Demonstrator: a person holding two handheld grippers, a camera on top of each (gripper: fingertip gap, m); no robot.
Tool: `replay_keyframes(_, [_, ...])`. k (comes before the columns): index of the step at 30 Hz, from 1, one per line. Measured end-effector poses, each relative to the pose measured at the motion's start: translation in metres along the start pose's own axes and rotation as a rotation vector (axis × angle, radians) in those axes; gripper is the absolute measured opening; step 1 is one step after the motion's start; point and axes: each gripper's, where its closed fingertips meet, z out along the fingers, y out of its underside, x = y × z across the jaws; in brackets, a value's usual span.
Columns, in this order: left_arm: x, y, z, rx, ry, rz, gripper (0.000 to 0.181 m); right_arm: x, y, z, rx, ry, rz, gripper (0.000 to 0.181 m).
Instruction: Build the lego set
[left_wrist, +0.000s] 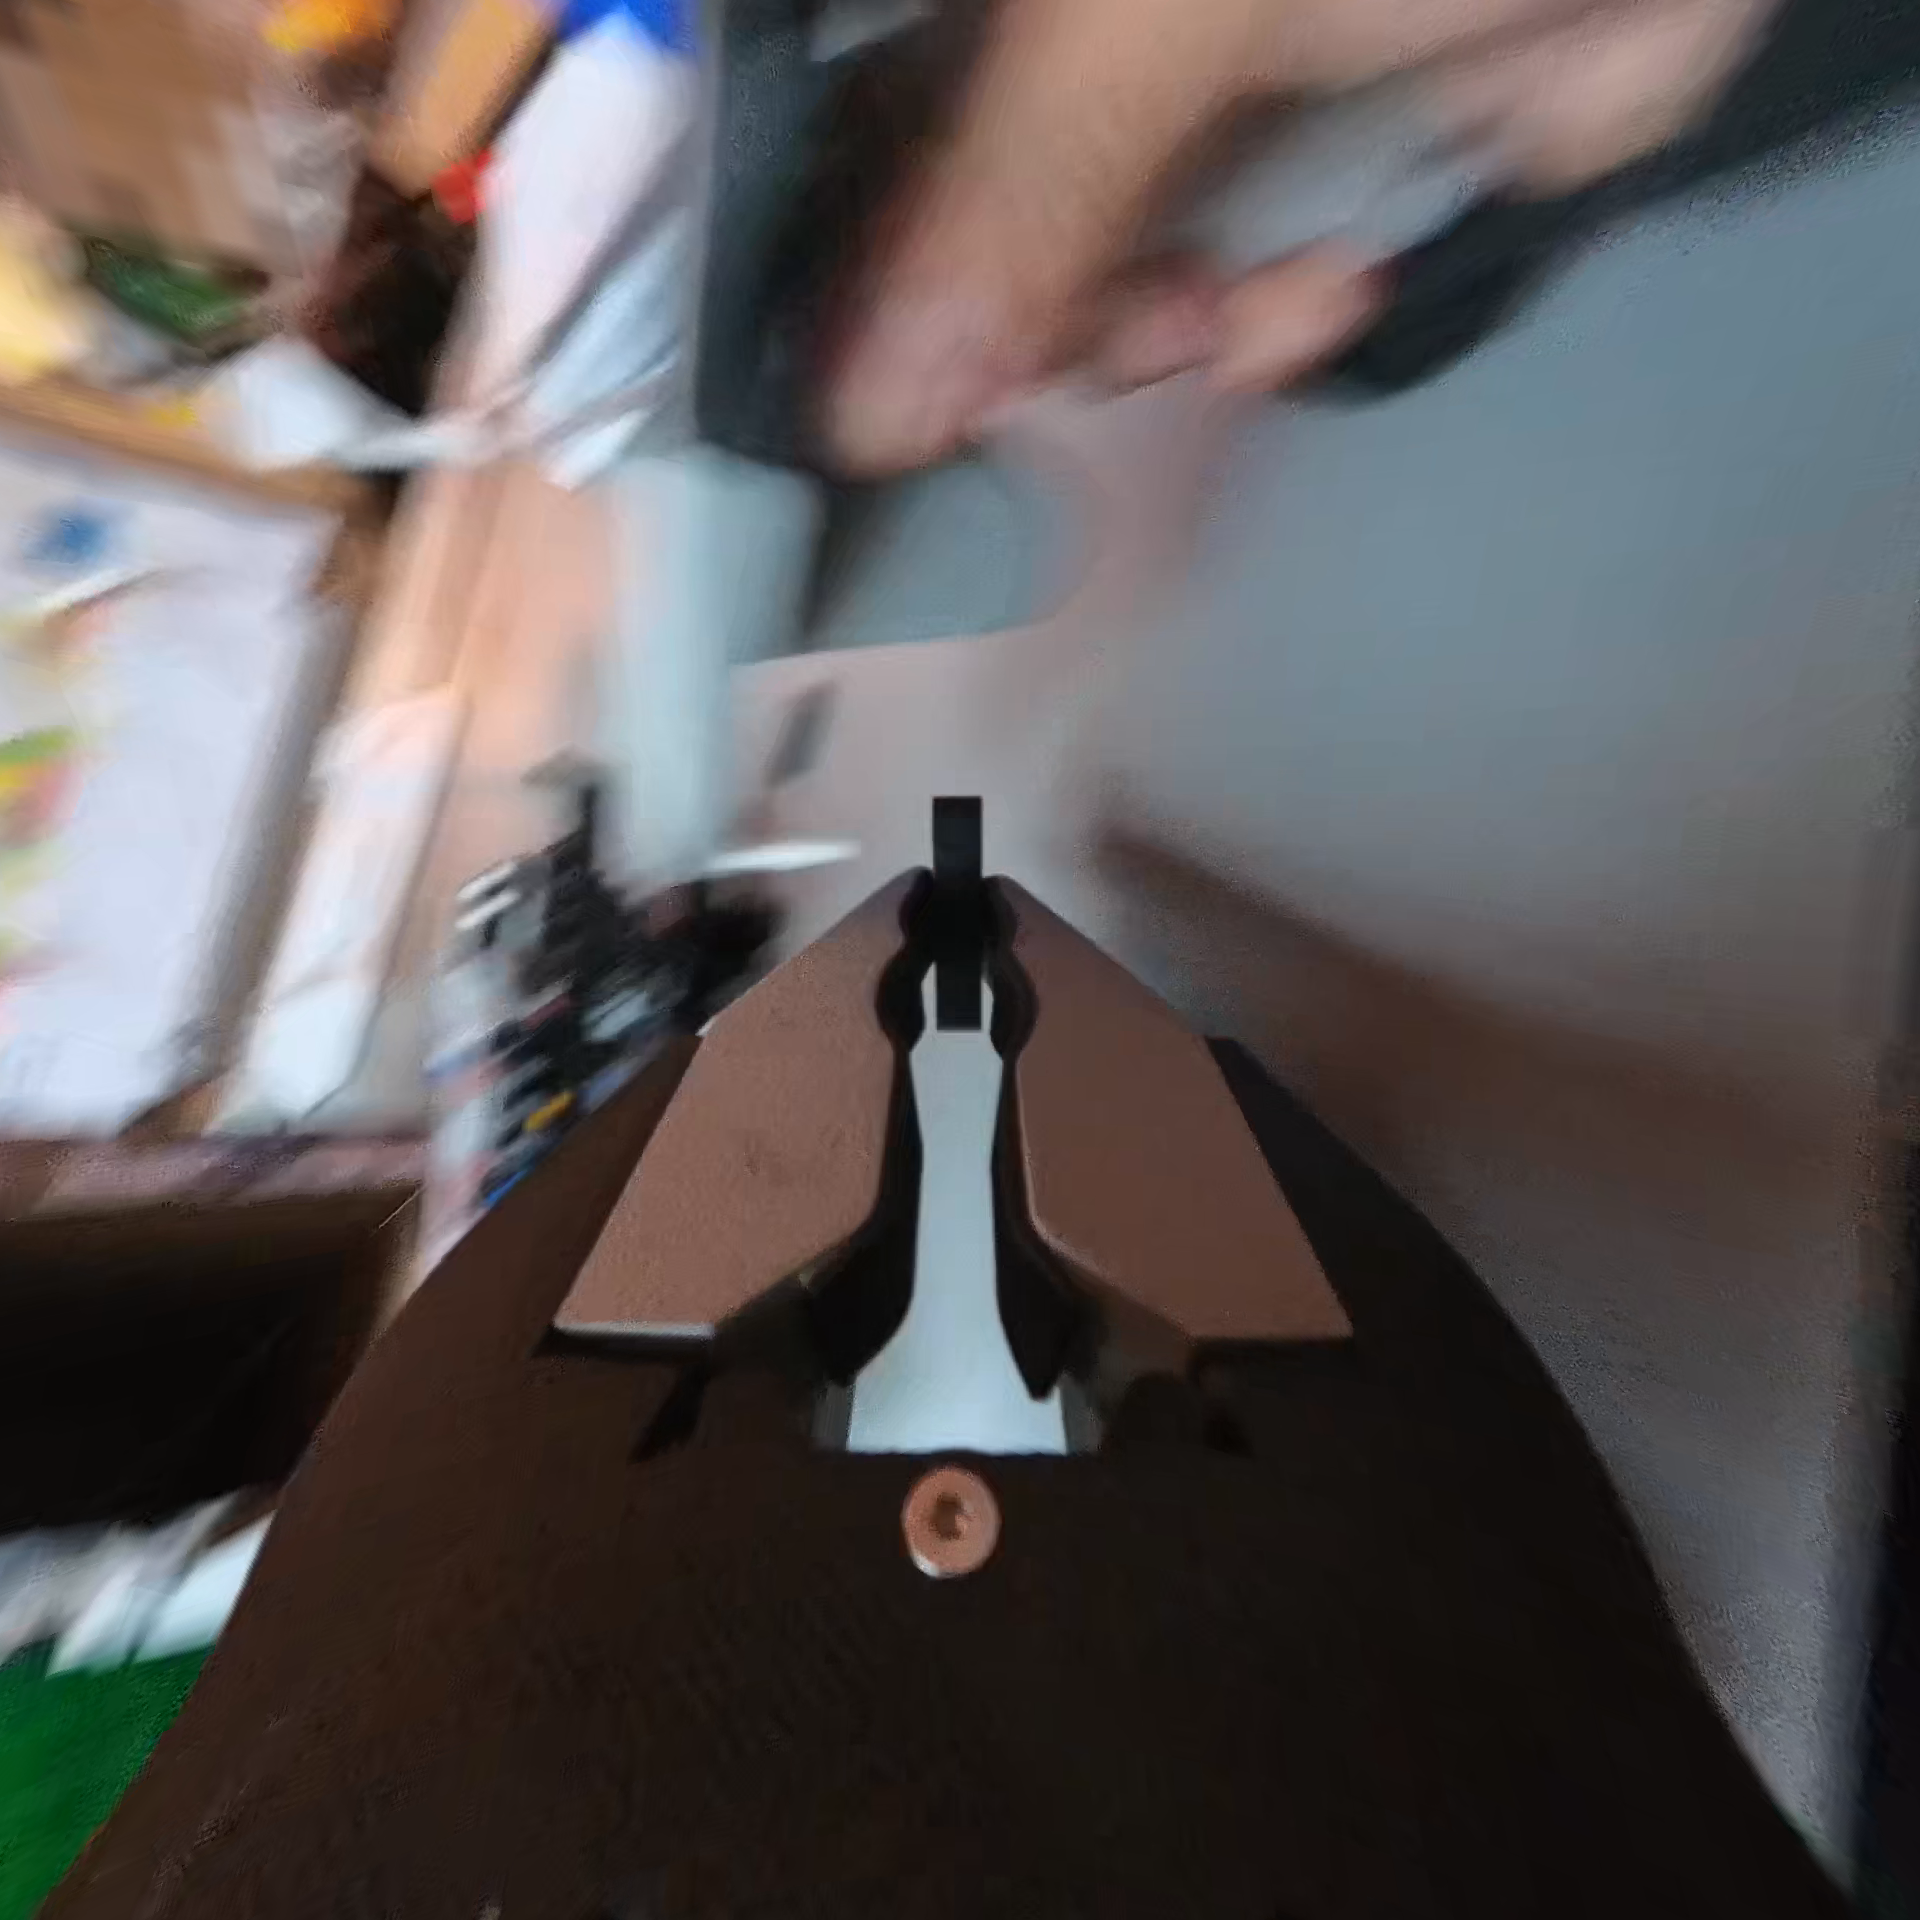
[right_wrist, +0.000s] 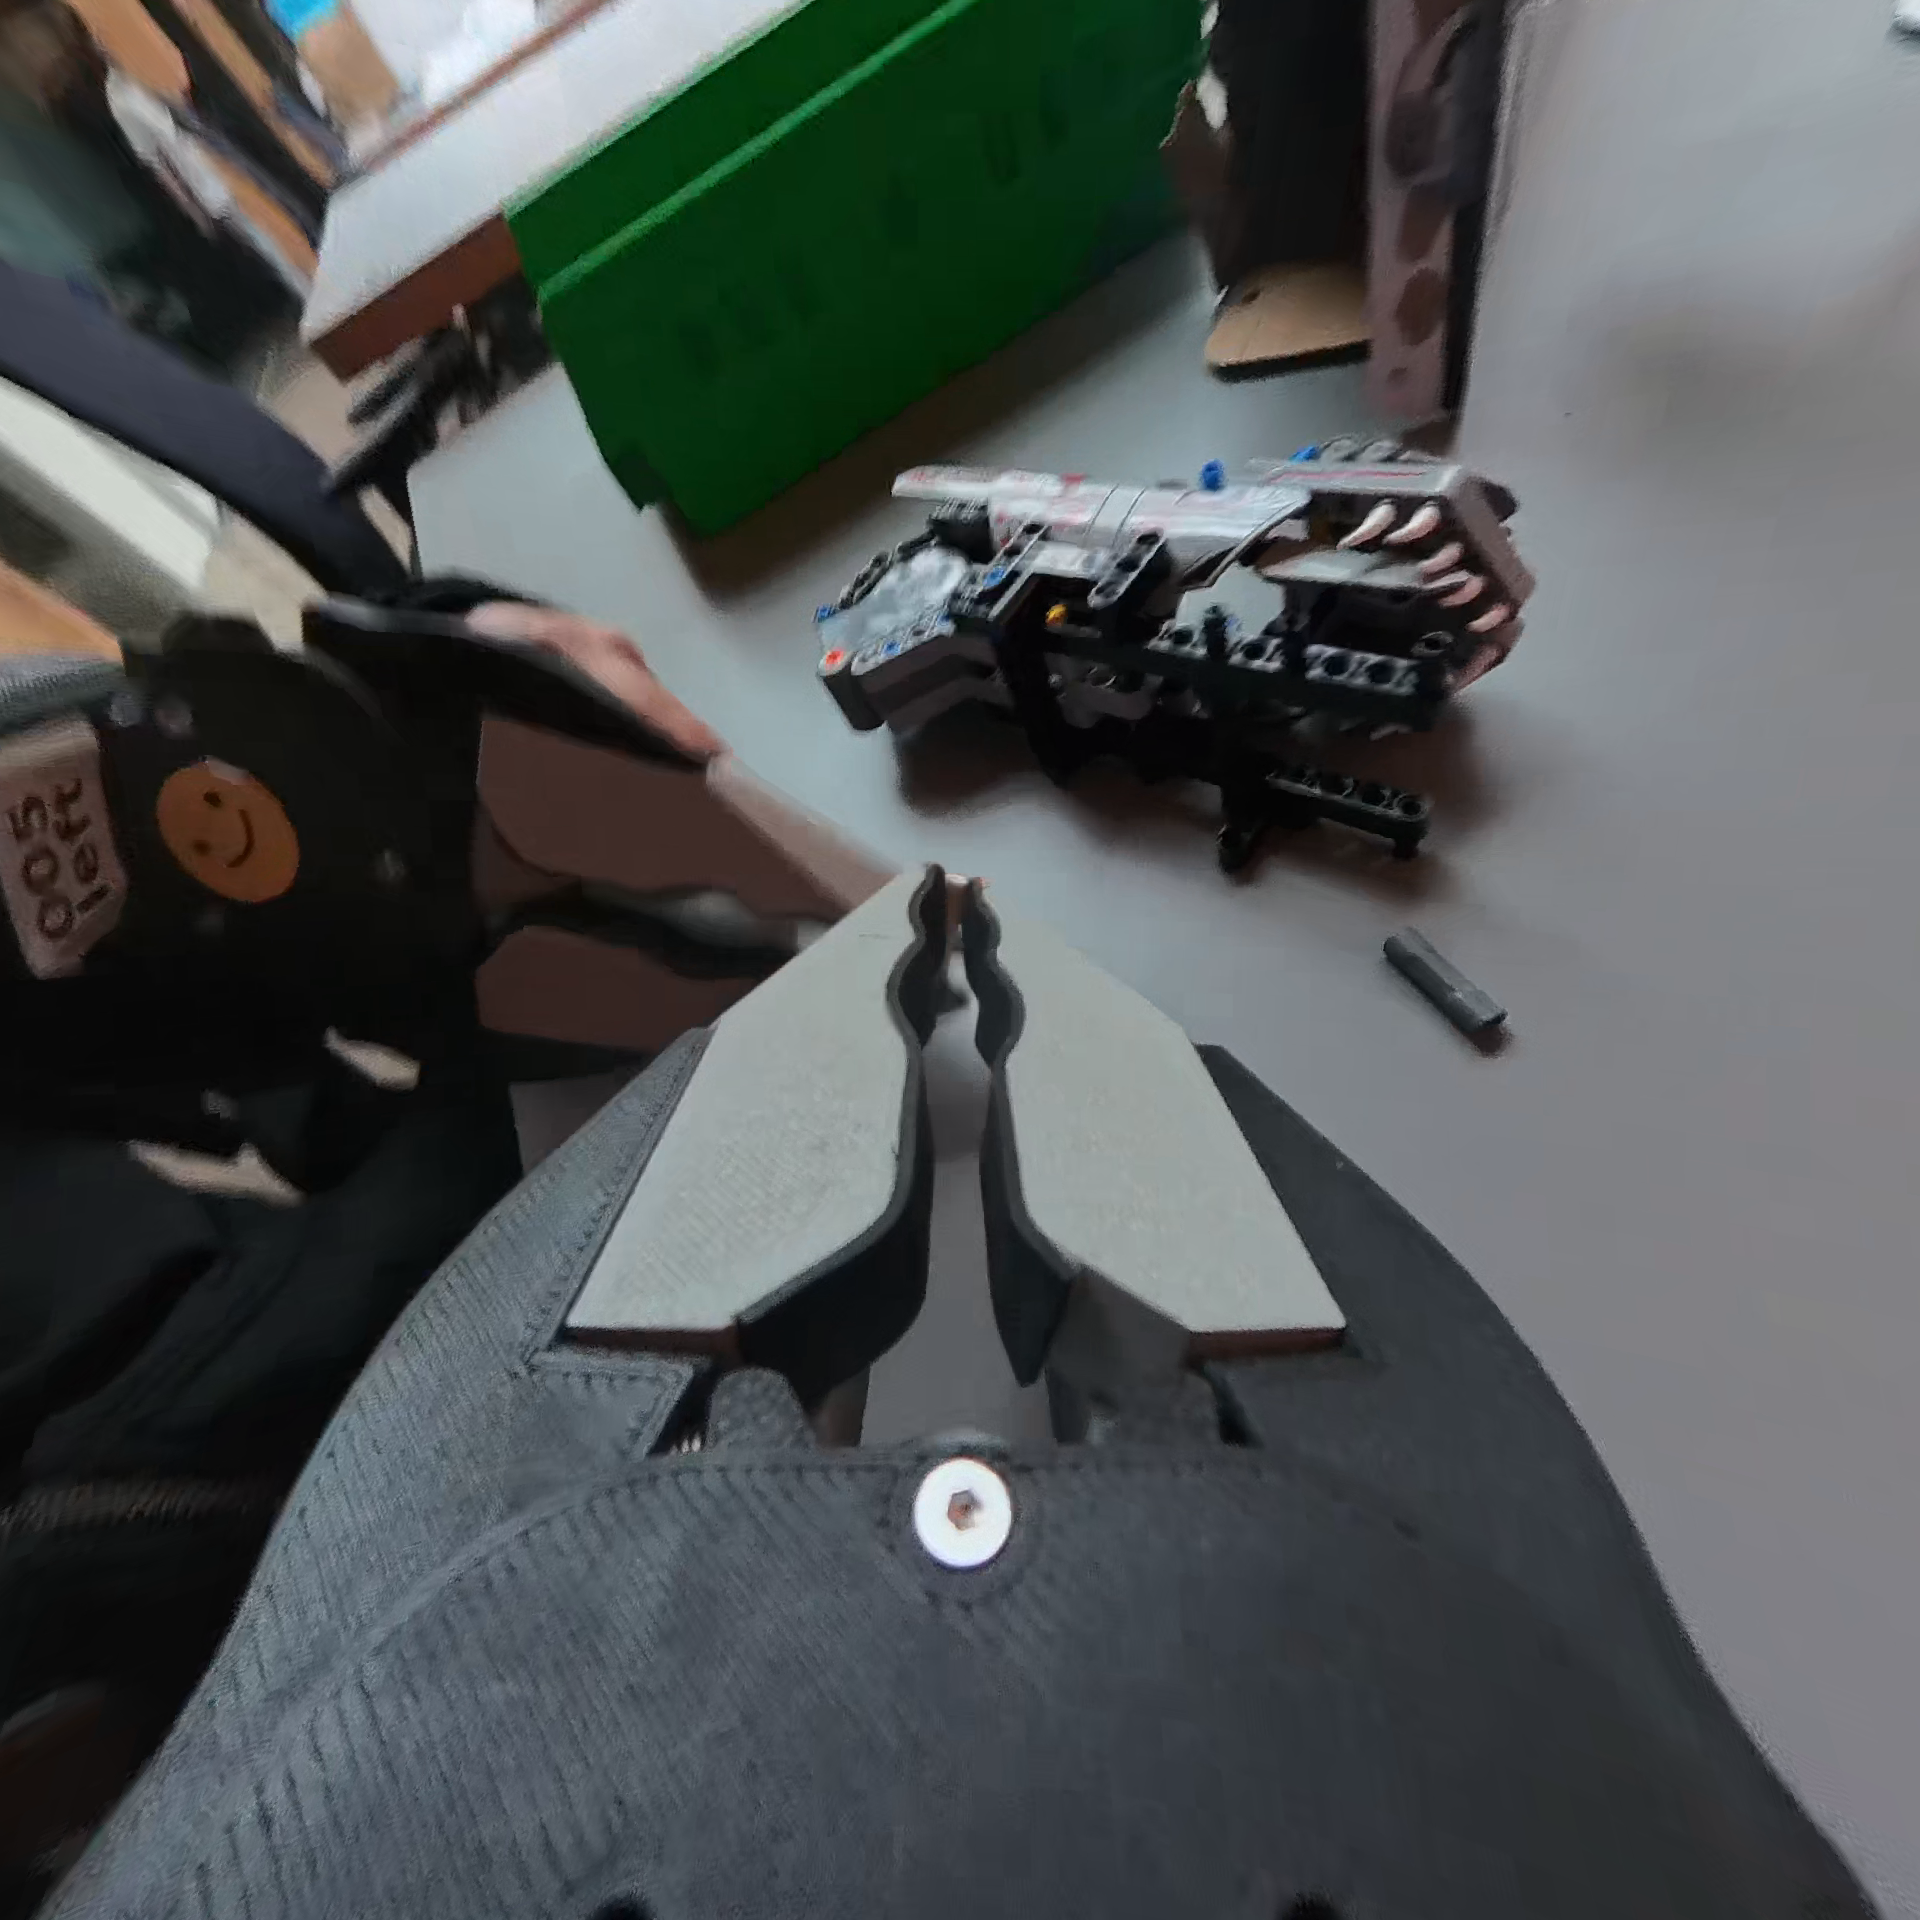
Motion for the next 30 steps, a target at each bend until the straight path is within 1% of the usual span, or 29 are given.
replay_keyframes(1, [0.023, -0.010, 0.000, 0.035, 0.081, 0.029, 0.006, 0.006, -0.017, -0.005, 0.088, 0.020, 0.013, 0.000])
replay_keyframes(2, [0.026, -0.012, 0.002, 0.006, 0.016, 0.127, 0.006, 0.011, -0.033, -0.010, 0.145, 0.024, 0.021, 0.000])
replay_keyframes(3, [0.020, -0.013, 0.004, 0.001, -0.057, 0.176, 0.006, 0.012, -0.042, -0.011, 0.151, -0.002, 0.030, 0.000])
replay_keyframes(4, [0.009, -0.010, 0.005, -0.016, -0.081, 0.110, 0.007, 0.011, -0.046, -0.010, 0.128, -0.030, 0.044, 0.000])
replay_keyframes(5, [-0.005, -0.005, 0.003, -0.010, -0.081, -0.006, 0.007, 0.013, -0.047, -0.010, 0.119, -0.016, 0.037, 0.000])
replay_keyframes(7, [-0.020, 0.000, -0.002, 0.048, -0.038, -0.179, 0.006, 0.031, -0.042, -0.016, 0.072, 0.151, -0.068, 0.000])
replay_keyframes(9, [-0.030, 0.002, -0.006, 0.093, -0.049, -0.265, 0.005, 0.051, -0.025, -0.025, -0.034, 0.300, -0.150, 0.000])
replay_keyframes(11, [-0.034, 0.003, -0.006, 0.094, -0.055, -0.291, 0.005, 0.063, -0.008, -0.029, -0.097, 0.346, -0.171, 0.001])
replay_keyframes(13, [-0.033, 0.003, -0.005, 0.084, -0.074, -0.261, 0.006, 0.060, 0.014, -0.022, -0.155, 0.275, -0.138, 0.001])
replay_keyframes(14, [-0.031, 0.002, -0.004, 0.076, -0.082, -0.241, 0.006, 0.061, 0.027, -0.018, -0.212, 0.248, -0.100, 0.006])
replay_keyframes(15, [-0.030, 0.002, -0.003, 0.067, -0.087, -0.223, 0.006, 0.063, 0.036, -0.016, -0.273, 0.242, -0.072, 0.015])
replay_keyframes(16, [-0.029, 0.003, -0.002, 0.057, -0.093, -0.211, 0.006, 0.065, 0.039, -0.016, -0.295, 0.242, -0.067, 0.022])
replay_keyframes(18, [-0.030, 0.004, -0.001, 0.048, -0.103, -0.206, 0.006, 0.063, 0.028, -0.018, -0.246, 0.233, -0.086, 0.020])
replay_keyframes(20, [-0.033, 0.002, -0.003, 0.066, -0.113, -0.221, 0.006, 0.049, 0.018, -0.021, -0.205, 0.176, -0.076, 0.026])
replay_keyframes(21, [-0.035, 0.001, -0.004, 0.078, -0.119, -0.226, 0.006, 0.036, 0.012, -0.021, -0.176, 0.115, -0.068, 0.030])
replay_keyframes(24, [-0.038, -0.004, -0.009, 0.113, -0.148, -0.196, 0.006, -0.010, 0.004, -0.019, -0.124, -0.101, -0.026, 0.033])
replay_keyframes(26, [-0.034, -0.011, -0.010, 0.138, -0.146, -0.160, 0.006, -0.025, 0.004, -0.015, -0.122, -0.177, 0.004, 0.034])
replay_keyframes(28, [-0.034, -0.013, -0.012, 0.130, -0.179, -0.115, 0.005, -0.025, 0.005, -0.011, -0.116, -0.179, 0.030, 0.029])
replay_keyframes(30, [-0.033, -0.014, -0.012, 0.132, -0.183, -0.102, 0.006, -0.021, 0.007, -0.011, -0.116, -0.166, 0.057, 0.013])
